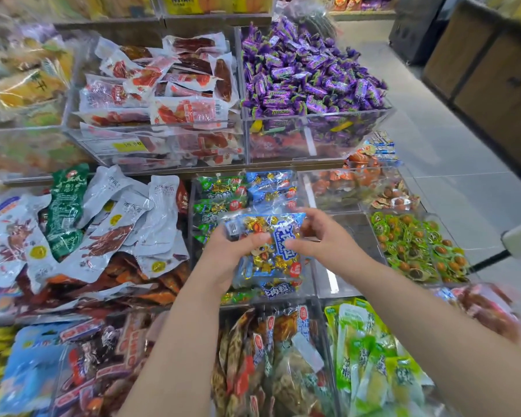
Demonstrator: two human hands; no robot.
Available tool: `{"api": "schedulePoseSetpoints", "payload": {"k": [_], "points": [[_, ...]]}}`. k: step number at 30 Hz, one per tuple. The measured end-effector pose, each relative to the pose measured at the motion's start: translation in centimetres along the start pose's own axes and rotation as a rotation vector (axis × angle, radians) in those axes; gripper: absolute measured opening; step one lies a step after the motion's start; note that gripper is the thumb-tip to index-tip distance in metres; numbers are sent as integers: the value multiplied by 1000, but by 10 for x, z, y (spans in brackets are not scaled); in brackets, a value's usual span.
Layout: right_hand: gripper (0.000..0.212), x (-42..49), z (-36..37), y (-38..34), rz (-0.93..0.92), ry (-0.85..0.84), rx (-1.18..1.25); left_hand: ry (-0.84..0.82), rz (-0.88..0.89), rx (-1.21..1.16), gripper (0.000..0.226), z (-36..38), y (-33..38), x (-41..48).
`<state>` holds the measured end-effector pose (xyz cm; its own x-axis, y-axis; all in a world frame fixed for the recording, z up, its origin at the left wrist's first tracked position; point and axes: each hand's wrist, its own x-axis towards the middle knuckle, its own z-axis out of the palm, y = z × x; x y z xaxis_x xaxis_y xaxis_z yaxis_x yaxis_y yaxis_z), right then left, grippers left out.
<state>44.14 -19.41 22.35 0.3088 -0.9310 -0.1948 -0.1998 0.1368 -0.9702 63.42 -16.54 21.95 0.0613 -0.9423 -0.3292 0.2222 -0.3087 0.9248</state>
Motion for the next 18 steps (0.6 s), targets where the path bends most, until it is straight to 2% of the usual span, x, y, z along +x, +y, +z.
{"api": "schedulePoseSetpoints", "payload": {"k": [2,4,7,8,10,11,12,14,16,18], "points": [[46,-5,-1,1,32,32,-84,12,-5,-7,77,7,-3,-2],[35,-8,-5,3,21,48,-40,44,-10,-57,52,10,-3,-4],[32,-10,-26,-2,-26,200,0,283,-39,-133,21,-2,-4,1],[36,-11,-35,-5,-31,223,-38,355,-37,-177,23,-9,-1,2],[39,-15,-45,-10,-79,80,-102,455,-6,-282,50,-23,4,2],[41,-17,-43,-12,-99,-49,-209,502,17,-313,62,-30,6,2],[43,-18,-35,-12,-117,-179,-415,536,41,-330,61,-35,8,2],[45,-16,-11,-6,-169,-359,-959,559,72,-343,31,-42,10,3],[46,-10,9,0,-234,-345,-1324,588,72,-319,15,-44,11,0],[50,3,17,-6,-296,-261,-1417,590,67,-295,16,-45,9,-1]]}}
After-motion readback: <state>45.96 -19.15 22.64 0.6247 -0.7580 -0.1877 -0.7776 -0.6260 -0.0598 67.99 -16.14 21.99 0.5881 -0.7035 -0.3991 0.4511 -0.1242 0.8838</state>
